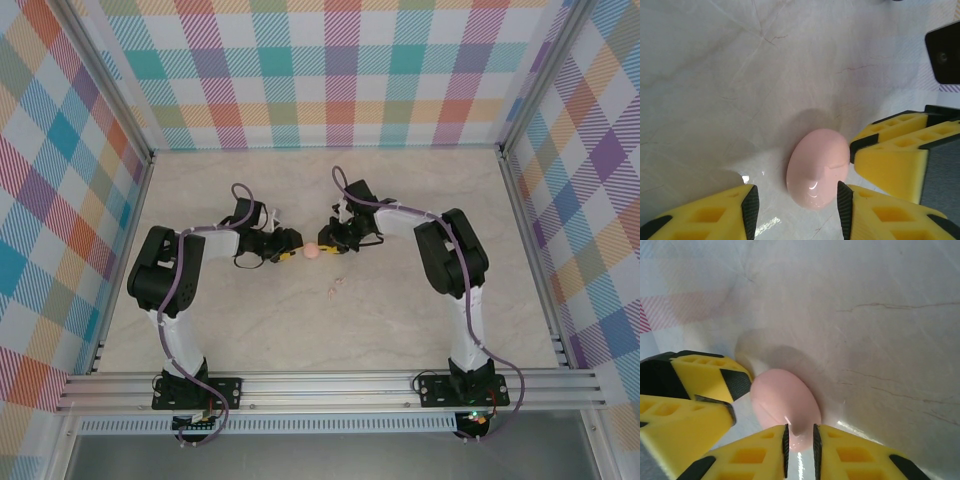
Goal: Insert wireless bluetooth earbuds into charging case
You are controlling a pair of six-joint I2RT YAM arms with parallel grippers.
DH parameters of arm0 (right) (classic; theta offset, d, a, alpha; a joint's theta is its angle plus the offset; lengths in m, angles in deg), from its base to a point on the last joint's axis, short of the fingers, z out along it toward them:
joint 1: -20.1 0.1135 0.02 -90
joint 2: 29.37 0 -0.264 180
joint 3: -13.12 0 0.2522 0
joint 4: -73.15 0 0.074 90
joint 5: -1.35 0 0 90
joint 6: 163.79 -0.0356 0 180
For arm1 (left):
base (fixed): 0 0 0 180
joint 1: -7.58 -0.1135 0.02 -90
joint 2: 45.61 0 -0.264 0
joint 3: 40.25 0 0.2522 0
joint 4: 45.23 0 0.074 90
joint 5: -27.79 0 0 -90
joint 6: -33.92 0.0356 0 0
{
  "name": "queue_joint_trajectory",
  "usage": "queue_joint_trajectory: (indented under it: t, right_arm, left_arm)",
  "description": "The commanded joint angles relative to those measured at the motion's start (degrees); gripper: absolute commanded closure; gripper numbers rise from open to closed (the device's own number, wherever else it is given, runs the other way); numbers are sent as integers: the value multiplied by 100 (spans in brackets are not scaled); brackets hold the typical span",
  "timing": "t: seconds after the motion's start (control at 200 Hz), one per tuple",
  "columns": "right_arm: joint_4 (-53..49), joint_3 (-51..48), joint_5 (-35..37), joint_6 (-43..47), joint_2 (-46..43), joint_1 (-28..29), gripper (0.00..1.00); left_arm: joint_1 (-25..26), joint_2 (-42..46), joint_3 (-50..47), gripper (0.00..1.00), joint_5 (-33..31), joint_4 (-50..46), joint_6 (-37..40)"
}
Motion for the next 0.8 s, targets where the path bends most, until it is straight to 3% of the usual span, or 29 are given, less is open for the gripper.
queue_joint_trajectory:
  t: [0.0, 0.795]
  right_arm:
    - [47, 149, -169, -47, 123, 53, 76]
    - [7, 142, -126, -23, 236, 96, 77]
  left_arm:
    - [156, -188, 74, 54, 132, -93, -1]
    - [359, -302, -66, 57, 476, 452, -447]
